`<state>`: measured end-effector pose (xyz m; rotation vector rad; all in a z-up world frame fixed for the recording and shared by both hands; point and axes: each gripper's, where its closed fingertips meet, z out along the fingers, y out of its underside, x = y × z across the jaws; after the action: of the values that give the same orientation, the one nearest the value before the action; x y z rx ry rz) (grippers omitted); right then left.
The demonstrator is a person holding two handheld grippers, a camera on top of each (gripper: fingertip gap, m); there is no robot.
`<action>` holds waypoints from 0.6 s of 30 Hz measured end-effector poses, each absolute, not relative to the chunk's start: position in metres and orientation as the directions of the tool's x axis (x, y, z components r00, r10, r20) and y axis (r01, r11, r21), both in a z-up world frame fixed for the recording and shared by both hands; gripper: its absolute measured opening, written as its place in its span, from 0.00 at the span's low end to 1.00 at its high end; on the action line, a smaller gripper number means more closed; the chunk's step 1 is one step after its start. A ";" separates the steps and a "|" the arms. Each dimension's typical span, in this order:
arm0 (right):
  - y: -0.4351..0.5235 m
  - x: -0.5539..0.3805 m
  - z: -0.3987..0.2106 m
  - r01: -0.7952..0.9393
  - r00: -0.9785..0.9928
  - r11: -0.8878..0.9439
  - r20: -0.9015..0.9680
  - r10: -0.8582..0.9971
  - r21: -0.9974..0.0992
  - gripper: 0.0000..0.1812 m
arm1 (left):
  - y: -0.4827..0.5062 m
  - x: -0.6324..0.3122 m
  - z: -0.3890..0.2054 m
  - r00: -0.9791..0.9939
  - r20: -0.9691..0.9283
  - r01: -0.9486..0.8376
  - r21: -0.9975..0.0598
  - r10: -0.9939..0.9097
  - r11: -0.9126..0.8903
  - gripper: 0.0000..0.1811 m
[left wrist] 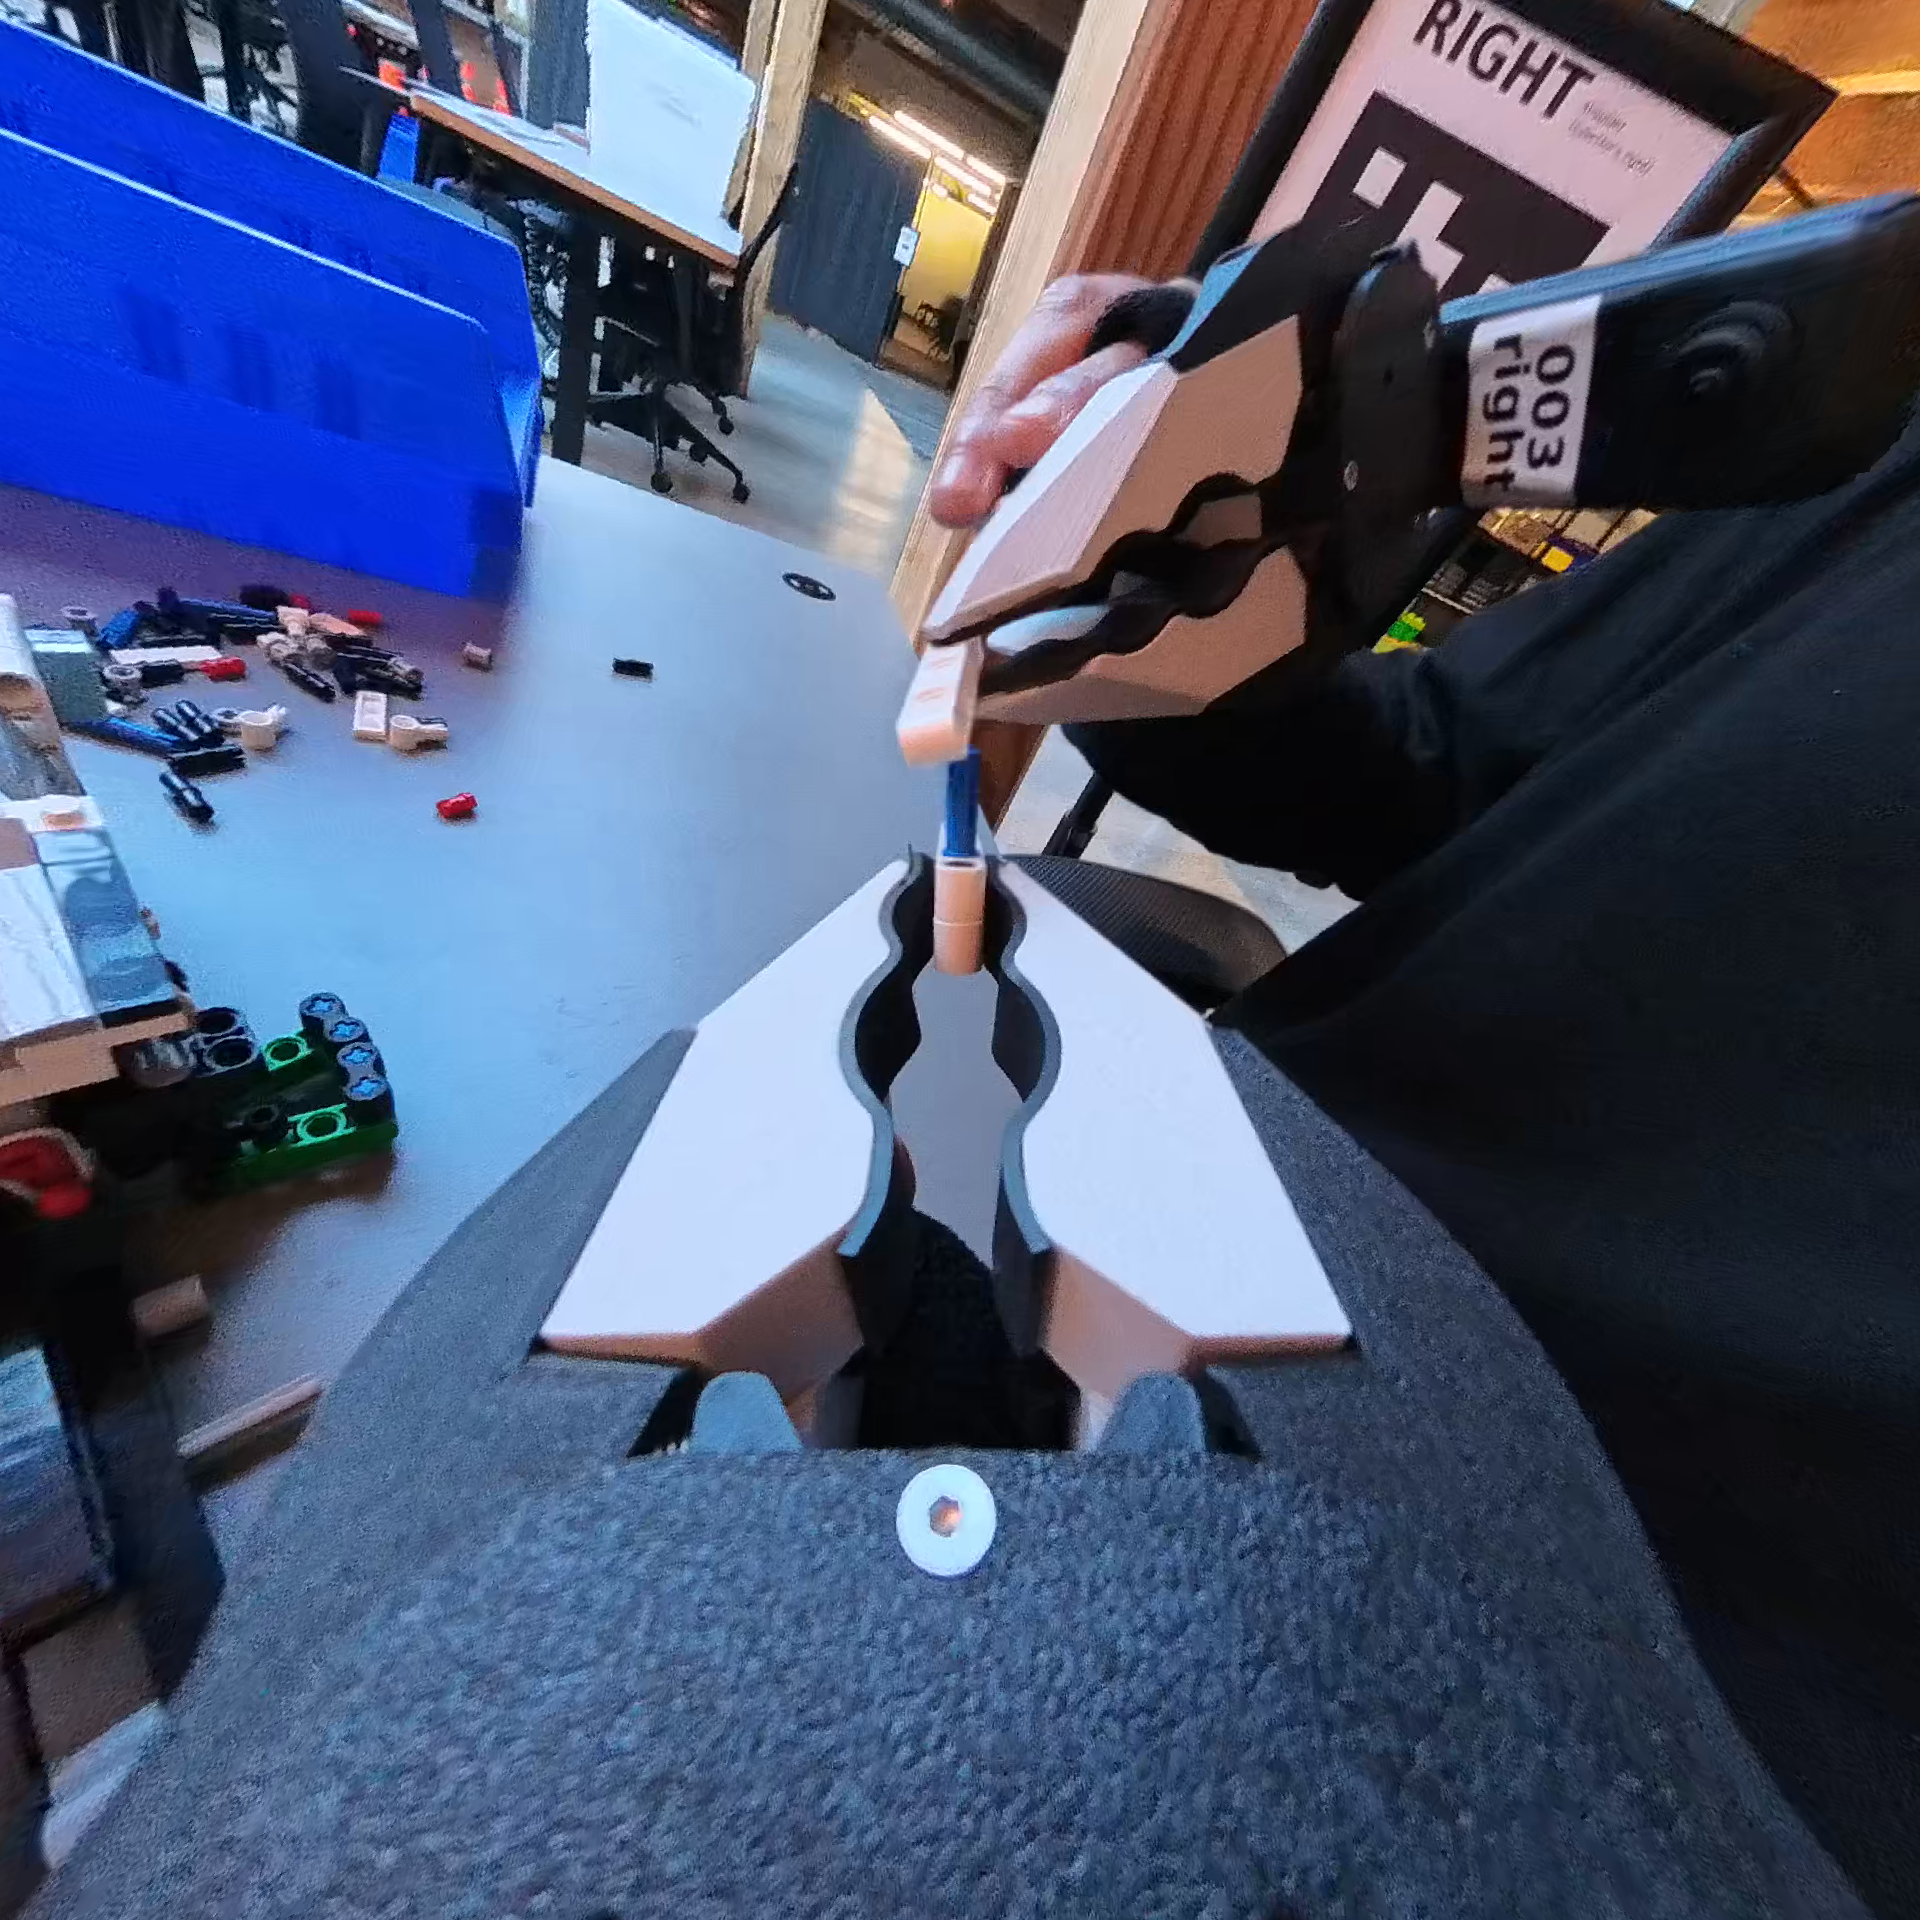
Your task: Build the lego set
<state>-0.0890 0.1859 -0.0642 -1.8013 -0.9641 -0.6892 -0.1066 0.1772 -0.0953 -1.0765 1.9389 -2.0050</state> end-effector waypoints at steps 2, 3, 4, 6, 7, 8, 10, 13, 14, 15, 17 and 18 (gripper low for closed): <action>0.187 -0.088 -0.066 0.862 0.503 -0.247 0.805 0.314 -0.442 0.04 | 0.178 -0.107 -0.093 -0.738 0.365 -0.342 -0.927 -0.567 -0.153 0.04; 0.188 -0.090 -0.066 0.867 0.494 -0.237 0.812 0.311 -0.438 0.04 | 0.179 -0.106 -0.094 -0.735 0.356 -0.337 -0.930 -0.577 -0.145 0.04; 0.189 -0.091 -0.067 0.870 0.489 -0.233 0.817 0.305 -0.434 0.04 | 0.179 -0.106 -0.095 -0.733 0.351 -0.339 -0.931 -0.583 -0.134 0.04; 0.191 -0.091 -0.066 0.867 0.494 -0.235 0.823 0.282 -0.439 0.04 | 0.178 -0.106 -0.096 -0.729 0.350 -0.345 -0.930 -0.588 -0.126 0.04; 0.193 -0.090 -0.063 0.860 0.503 -0.236 0.826 0.255 -0.452 0.03 | 0.177 -0.106 -0.097 -0.730 0.354 -0.350 -0.928 -0.585 -0.124 0.04; 0.193 -0.089 -0.062 0.844 0.531 -0.241 0.810 0.248 -0.480 0.04 | 0.177 -0.106 -0.098 -0.729 0.357 -0.355 -0.927 -0.584 -0.124 0.04; 0.192 -0.095 -0.058 0.806 0.591 -0.217 0.766 0.255 -0.550 0.04 | 0.179 -0.105 -0.098 -0.723 0.365 -0.359 -0.924 -0.587 -0.133 0.04; 0.190 -0.098 -0.064 0.821 0.570 -0.222 0.771 0.285 -0.525 0.04 | 0.181 -0.105 -0.096 -0.721 0.376 -0.361 -0.921 -0.582 -0.148 0.04; 0.190 -0.098 -0.066 0.829 0.559 -0.223 0.778 0.287 -0.513 0.03 | 0.181 -0.105 -0.096 -0.722 0.377 -0.358 -0.921 -0.581 -0.153 0.04; 0.190 -0.099 -0.066 0.832 0.555 -0.222 0.780 0.289 -0.509 0.04 | 0.182 -0.105 -0.096 -0.723 0.374 -0.355 -0.923 -0.581 -0.152 0.04; 0.190 -0.097 -0.063 0.839 0.542 -0.222 0.795 0.272 -0.496 0.04 | 0.182 -0.104 -0.097 -0.720 0.363 -0.353 -0.925 -0.591 -0.139 0.04; 0.190 -0.096 -0.062 0.842 0.537 -0.220 0.801 0.265 -0.492 0.03 | 0.181 -0.104 -0.097 -0.721 0.360 -0.353 -0.926 -0.592 -0.133 0.04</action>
<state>-0.0963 0.1900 -0.0616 -1.7564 -0.9263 -0.7083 -0.1043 0.1813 -0.0974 -1.0770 1.9383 -1.9606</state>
